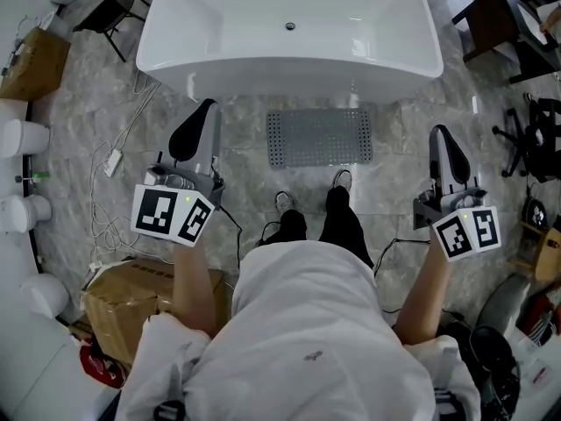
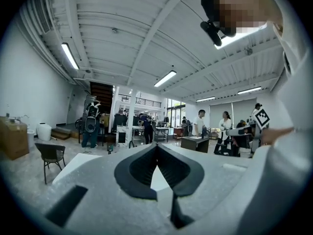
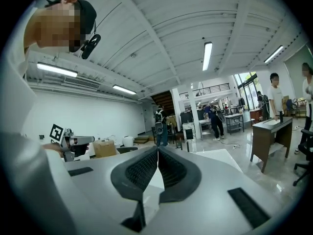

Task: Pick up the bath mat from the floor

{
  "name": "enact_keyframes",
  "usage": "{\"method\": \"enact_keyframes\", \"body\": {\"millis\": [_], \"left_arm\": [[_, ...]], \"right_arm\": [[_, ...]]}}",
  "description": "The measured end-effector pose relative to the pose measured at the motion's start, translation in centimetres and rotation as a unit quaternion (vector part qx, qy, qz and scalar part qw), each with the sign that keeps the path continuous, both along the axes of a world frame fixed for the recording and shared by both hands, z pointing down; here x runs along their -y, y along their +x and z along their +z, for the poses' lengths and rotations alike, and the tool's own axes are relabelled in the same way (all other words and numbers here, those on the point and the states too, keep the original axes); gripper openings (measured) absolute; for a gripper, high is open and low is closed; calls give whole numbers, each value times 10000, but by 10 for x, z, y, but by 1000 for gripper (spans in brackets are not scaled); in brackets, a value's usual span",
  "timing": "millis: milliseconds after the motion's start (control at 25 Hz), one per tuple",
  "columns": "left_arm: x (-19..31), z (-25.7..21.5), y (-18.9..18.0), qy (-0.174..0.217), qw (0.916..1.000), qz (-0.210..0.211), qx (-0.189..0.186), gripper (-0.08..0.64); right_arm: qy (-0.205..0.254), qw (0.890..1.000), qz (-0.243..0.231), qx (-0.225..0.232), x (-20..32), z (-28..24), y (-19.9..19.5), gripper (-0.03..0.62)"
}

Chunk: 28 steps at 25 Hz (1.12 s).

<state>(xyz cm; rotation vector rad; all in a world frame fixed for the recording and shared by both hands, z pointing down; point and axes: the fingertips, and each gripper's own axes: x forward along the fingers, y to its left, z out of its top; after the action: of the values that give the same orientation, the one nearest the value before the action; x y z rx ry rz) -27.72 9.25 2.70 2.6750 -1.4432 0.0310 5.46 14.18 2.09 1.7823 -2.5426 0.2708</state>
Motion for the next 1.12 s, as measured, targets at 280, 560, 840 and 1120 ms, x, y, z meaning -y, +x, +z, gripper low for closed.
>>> {"method": "enact_keyframes", "body": {"millis": [280,560,840,1120], "left_arm": [[14,8,46,-210,9998,-71,-18,12],[27,36,96,-648,9973,-272,-228,12],[39,75,133,-1162,9913,-607,-128,12],[42,121,161,-1795,9806,-773,-163,13]], "right_arm": [[-138,9998,-131,98,33,14,48,8],[-471,9984,-320,42,65,43,107,8],[-1115,9929,-356,222,90,98,151,8],[-1755,9819,-664,240,101,159,166,8]]}}
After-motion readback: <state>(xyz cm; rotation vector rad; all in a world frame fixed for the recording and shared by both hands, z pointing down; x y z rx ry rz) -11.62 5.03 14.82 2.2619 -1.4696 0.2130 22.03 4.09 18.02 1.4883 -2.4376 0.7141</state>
